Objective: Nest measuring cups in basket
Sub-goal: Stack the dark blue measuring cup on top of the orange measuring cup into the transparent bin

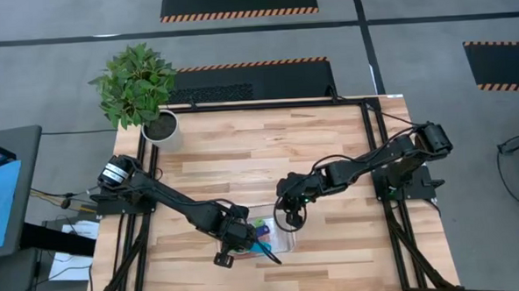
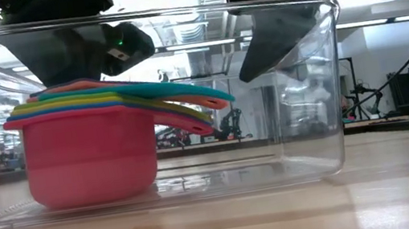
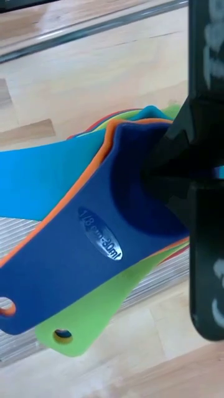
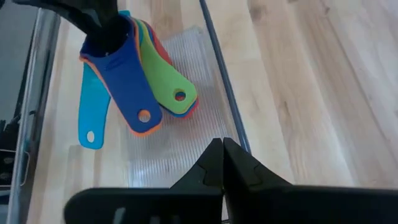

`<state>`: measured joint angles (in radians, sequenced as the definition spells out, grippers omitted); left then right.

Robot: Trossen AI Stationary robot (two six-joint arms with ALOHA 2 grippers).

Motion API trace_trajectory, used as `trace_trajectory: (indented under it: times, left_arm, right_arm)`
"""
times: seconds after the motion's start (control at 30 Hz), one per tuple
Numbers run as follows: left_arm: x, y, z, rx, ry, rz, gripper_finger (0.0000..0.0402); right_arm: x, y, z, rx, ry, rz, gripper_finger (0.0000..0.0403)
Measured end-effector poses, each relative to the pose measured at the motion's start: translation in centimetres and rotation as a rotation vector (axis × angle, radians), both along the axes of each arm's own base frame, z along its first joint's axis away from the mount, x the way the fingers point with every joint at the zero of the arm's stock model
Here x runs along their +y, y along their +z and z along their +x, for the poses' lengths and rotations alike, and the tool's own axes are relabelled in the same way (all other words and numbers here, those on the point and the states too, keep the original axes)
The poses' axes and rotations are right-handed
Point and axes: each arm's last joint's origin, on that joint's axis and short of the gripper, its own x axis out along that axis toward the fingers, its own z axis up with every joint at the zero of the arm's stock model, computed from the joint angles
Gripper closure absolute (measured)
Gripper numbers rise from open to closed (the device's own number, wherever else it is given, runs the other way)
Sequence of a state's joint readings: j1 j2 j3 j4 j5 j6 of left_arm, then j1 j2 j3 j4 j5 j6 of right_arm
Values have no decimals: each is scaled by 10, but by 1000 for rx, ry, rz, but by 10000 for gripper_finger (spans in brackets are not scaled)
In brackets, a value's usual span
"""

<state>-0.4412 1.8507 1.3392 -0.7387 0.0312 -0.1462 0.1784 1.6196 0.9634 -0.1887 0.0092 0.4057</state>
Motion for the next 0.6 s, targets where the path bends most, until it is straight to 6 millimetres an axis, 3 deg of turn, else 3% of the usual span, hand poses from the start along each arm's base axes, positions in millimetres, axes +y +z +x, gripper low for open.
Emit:
trace_trajectory:
  times: [0.4, 0.6]
  left_arm:
    - [0, 0, 0, 1, 31, 0, 401]
    - [0, 0, 0, -9, 20, 14, 401]
  right_arm:
    - [-1, 2, 3, -36, -19, -40, 389]
    - [10, 43, 3, -115, 77, -101, 382]
